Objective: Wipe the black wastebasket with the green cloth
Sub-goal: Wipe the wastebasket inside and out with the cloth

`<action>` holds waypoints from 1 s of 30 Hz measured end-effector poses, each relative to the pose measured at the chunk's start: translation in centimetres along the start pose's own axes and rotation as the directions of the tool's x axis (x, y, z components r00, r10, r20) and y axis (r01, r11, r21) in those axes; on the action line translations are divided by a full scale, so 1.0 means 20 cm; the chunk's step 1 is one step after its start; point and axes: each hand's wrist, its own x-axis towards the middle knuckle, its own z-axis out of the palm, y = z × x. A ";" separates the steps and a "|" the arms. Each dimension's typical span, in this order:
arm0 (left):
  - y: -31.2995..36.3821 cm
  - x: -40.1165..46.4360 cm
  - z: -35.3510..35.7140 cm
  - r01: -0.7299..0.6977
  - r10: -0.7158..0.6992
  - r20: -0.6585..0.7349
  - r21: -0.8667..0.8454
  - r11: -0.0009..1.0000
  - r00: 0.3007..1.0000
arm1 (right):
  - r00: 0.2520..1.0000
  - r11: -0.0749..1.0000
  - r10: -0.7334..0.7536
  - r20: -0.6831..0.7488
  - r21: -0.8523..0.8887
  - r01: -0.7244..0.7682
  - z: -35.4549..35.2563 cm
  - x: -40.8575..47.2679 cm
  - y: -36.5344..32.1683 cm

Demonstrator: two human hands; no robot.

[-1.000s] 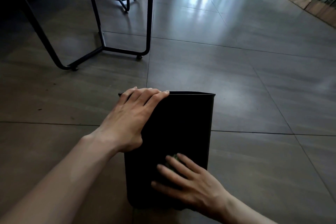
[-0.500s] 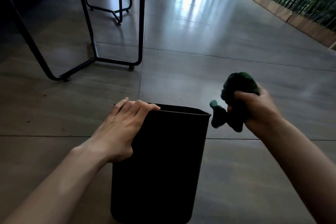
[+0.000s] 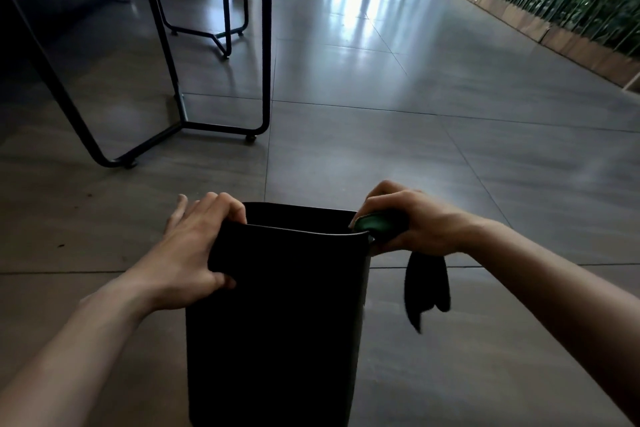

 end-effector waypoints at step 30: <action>0.20 0.03 0.03 -0.166 0.137 -0.256 -0.093 0.982 0.957 | 0.830 0.863 -0.048 -0.555 0.396 0.314 -0.09 -0.04 -0.57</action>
